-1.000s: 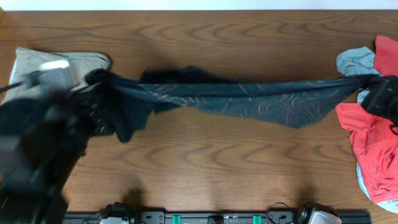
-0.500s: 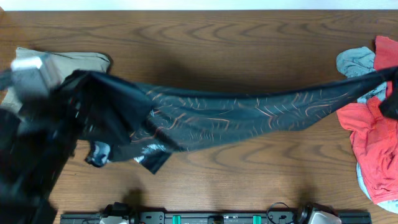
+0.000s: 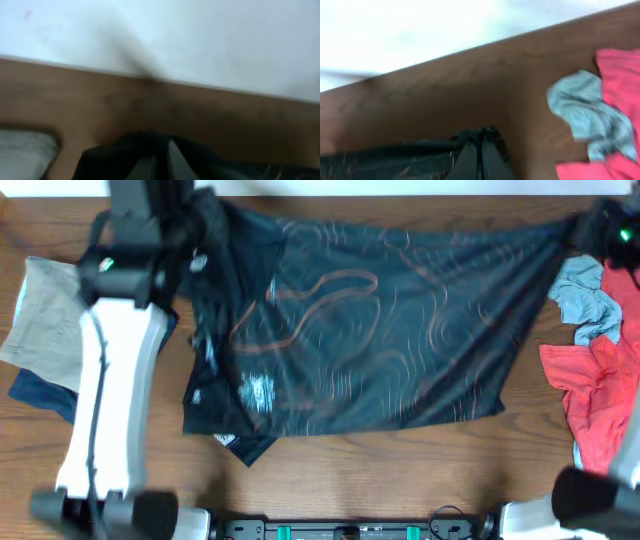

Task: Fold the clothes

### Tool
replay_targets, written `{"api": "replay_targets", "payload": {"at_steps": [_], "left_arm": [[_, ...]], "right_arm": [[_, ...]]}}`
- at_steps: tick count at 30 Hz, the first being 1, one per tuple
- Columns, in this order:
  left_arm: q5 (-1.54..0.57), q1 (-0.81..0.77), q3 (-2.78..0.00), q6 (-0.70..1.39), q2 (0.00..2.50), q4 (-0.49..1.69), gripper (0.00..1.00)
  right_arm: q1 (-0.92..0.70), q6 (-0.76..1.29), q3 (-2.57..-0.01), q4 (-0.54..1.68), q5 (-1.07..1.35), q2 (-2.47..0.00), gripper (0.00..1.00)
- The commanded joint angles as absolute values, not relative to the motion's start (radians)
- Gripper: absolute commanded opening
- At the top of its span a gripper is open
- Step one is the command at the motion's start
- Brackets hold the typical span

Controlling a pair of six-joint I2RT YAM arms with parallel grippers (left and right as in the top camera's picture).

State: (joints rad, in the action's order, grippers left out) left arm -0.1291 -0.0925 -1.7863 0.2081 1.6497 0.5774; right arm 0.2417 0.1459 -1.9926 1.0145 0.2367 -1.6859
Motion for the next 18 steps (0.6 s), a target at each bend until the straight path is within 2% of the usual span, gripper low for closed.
{"api": "replay_targets", "payload": {"at_steps": [1, 5, 9, 13, 18], "left_arm": [[-0.126, -0.083, -1.796, 0.191, 1.691, 0.419, 0.06], [-0.121, -0.067, -1.803, 0.220, 1.705, 0.143, 0.06], [-0.118, -0.030, -1.916, 0.289, 1.703, 0.035, 0.06], [-0.123, 0.014, -2.045, 0.290, 1.703, 0.036, 0.06], [-0.265, 0.039, -2.101, 0.290, 1.695, 0.312, 0.06]], "right_arm": [[0.223, 0.165, -1.998, 0.860, 0.243, -1.745, 0.01], [0.230, 0.279, -2.001, 0.601, 0.223, -1.755, 0.01], [0.250, 0.373, -2.041, 0.440, 0.182, -1.722, 0.01], [0.280, 0.388, -2.076, 0.437, 0.067, -1.680, 0.01], [0.303, 0.285, -2.076, 0.620, 0.007, -1.661, 0.01]]}}
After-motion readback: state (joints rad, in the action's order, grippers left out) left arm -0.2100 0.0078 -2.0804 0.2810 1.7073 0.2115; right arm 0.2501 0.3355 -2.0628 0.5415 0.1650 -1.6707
